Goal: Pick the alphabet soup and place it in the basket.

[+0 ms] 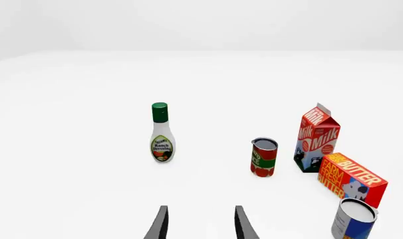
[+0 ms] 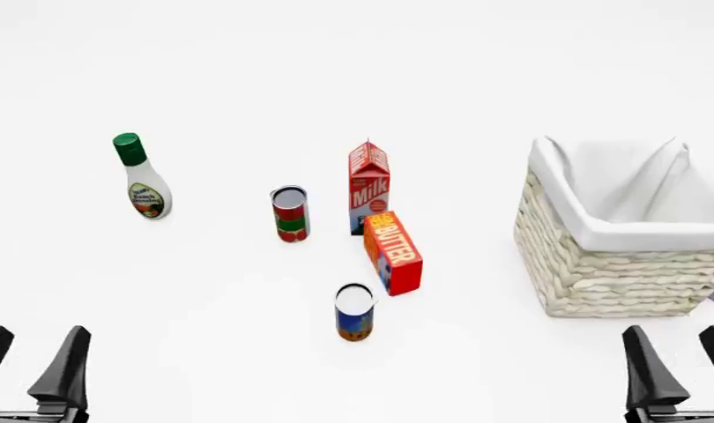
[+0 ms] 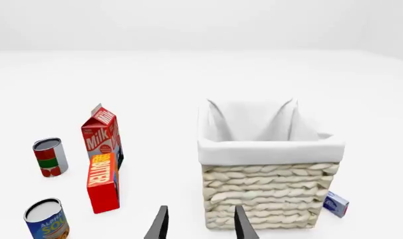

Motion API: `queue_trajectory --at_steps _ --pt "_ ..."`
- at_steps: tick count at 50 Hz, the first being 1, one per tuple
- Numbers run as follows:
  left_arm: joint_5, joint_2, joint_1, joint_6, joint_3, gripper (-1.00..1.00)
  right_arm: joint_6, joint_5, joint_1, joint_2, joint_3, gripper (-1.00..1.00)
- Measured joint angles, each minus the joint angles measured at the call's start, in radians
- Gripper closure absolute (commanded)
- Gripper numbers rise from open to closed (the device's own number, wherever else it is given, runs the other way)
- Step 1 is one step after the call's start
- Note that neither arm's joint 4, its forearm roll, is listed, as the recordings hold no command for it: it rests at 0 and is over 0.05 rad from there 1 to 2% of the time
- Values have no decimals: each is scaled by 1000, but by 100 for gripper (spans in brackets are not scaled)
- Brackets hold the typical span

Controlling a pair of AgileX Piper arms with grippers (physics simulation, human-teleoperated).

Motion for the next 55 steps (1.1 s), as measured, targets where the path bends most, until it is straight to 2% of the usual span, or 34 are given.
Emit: queue_trajectory --at_steps 29,40,55 --pt "0 0 0 0 0 -100 -16 16 32 1 -46 -100" --pt "0 0 0 0 0 -100 -21 43 99 -1 -100 -100" --pt "0 0 0 0 0 -100 -27 81 236 -2 -158 -100"
